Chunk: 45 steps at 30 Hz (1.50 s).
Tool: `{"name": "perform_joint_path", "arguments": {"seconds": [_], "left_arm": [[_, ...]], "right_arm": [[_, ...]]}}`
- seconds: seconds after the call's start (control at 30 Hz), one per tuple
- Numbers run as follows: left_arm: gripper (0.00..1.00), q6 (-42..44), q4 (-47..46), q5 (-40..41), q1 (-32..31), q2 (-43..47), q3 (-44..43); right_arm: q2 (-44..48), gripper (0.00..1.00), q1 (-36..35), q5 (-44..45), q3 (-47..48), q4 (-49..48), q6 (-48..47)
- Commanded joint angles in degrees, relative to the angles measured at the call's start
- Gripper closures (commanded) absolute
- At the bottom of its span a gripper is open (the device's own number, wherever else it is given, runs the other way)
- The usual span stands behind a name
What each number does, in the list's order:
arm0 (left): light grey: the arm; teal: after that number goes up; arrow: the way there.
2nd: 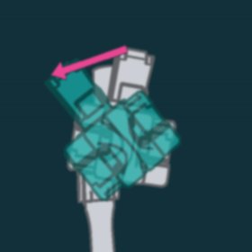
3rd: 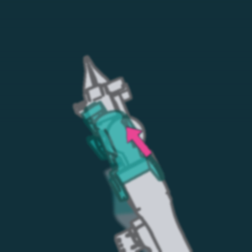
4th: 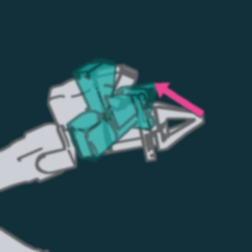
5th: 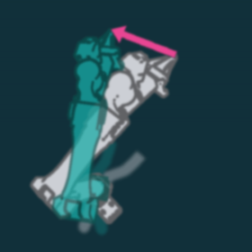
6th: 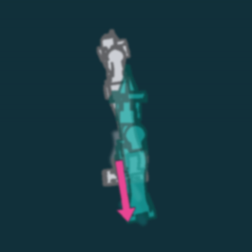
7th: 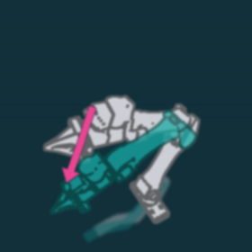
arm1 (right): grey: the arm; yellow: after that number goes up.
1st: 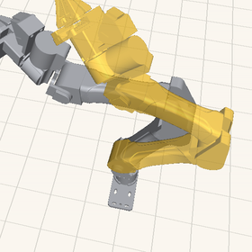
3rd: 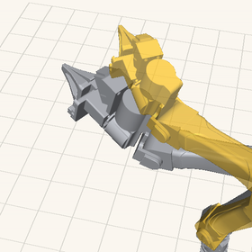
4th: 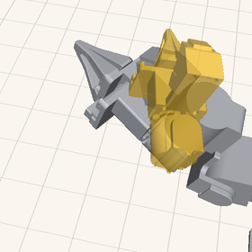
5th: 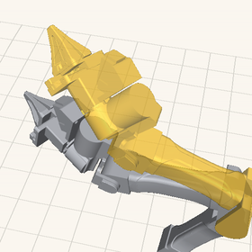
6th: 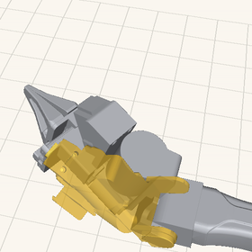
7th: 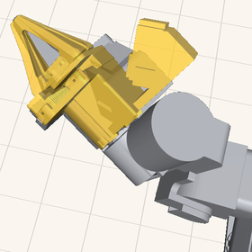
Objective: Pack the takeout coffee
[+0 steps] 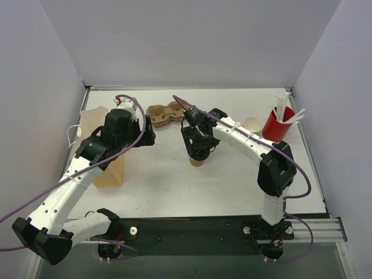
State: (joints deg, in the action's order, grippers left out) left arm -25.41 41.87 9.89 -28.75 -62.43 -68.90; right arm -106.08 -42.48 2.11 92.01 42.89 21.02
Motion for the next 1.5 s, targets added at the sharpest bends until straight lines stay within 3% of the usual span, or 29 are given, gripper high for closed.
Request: {"name": "perform_joint_path", "arguments": {"seconds": [0.0,1.47], "left_arm": [[0.03,-0.25,-2.05,-0.49,0.36,0.74,-0.09],[0.02,0.45,-2.14,-0.22,0.8,0.82,0.44]], "right_arm": [[-0.7,0.35,-0.94,0.97,2.47,2.02,-0.01],[-5.27,0.35,-3.05,5.36,8.45,6.06,-0.98]]}}
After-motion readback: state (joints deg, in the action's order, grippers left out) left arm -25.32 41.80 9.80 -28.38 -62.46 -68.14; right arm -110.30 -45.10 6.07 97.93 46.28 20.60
